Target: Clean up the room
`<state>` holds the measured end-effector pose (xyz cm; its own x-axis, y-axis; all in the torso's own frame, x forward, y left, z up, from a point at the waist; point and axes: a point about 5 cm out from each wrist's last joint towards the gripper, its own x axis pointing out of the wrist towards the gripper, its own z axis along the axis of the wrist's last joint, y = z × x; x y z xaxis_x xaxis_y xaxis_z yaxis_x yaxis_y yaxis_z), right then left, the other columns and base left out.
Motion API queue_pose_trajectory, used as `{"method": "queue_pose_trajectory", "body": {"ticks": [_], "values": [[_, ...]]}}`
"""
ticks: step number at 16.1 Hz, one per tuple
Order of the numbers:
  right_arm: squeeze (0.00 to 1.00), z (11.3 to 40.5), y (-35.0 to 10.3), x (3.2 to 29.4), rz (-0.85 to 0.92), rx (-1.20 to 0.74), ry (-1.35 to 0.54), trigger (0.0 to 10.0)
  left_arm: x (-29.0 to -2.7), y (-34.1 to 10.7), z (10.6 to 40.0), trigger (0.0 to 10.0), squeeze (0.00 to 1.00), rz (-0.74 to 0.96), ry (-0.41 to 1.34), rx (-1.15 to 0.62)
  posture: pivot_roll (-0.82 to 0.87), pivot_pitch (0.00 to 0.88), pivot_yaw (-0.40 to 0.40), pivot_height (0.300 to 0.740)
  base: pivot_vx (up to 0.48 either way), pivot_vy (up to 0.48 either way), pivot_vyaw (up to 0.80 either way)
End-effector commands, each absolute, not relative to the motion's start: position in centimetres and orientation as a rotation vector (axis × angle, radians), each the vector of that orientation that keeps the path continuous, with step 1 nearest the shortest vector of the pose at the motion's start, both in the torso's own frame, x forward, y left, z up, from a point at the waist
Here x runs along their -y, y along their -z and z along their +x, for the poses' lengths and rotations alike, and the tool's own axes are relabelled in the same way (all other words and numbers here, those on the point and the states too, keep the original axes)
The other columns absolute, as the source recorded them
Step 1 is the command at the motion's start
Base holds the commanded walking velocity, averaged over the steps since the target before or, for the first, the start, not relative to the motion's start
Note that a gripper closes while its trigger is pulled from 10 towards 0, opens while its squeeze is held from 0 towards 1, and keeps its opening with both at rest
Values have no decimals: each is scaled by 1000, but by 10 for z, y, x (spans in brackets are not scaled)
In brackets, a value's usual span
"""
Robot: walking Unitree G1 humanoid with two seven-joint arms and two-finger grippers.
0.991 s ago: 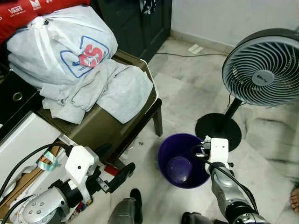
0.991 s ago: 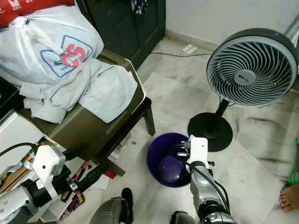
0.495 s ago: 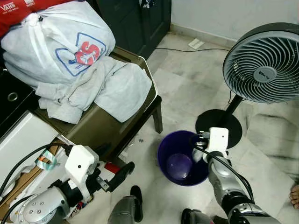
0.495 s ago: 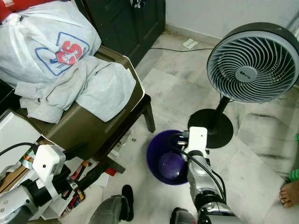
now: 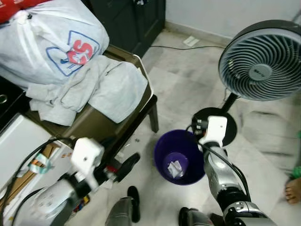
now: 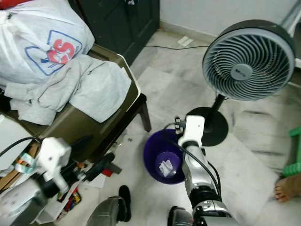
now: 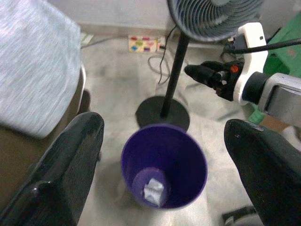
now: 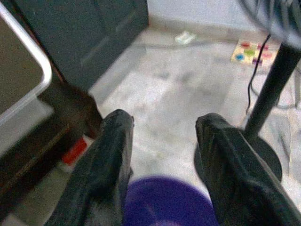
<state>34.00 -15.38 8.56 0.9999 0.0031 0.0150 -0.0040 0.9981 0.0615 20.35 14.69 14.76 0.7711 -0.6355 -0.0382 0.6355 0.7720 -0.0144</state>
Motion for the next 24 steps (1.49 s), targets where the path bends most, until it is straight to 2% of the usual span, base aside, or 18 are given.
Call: {"method": "queue_pose_trajectory", "body": {"ticks": [1,4,6,7,11,13,15,16,17,20,24], "values": [[1000,334,-88,150,62,30,-34,10000,-145,-142,205,10000,0,-22,657,-45,79,253,48,740,0,0,0],[1000,329,-100,142,82,68,-74,10000,-136,-143,218,10000,0,-49,641,7,32,197,14,740,0,0,0],[1000,329,-115,134,103,80,-93,10000,-138,-142,238,10000,0,-34,546,68,0,129,-11,740,0,0,0],[1000,331,-120,133,119,76,-95,10000,-140,-142,244,10000,0,-34,499,80,-2,122,-13,740,0,0,0],[1000,336,-137,128,145,94,-133,10000,-167,-141,269,10000,0,-39,212,120,-12,22,-44,740,0,0,0],[1000,332,-135,132,143,82,-141,10000,-182,-140,277,10000,0,-47,82,139,-8,0,-60,740,0,0,0],[1000,326,-135,139,124,82,-137,10000,-190,-143,278,10000,0,-45,40,180,-15,0,-71,740,0,0,0],[306,325,-137,147,81,89,-120,10000,-192,-146,280,10000,0,-42,33,207,-20,0,-80,740,0,0,0],[0,325,-138,151,56,86,-119,10000,-192,-146,280,10000,0,-42,29,212,-26,0,-82,740,0,0,0],[0,326,-147,153,2,113,-130,10000,-190,-142,280,10000,0,-30,32,225,-34,0,-93,740,0,0,0],[0,324,-149,141,36,120,-139,10000,-194,-139,275,10000,0,-32,13,225,-28,0,-88,740,0,0,800]]}}
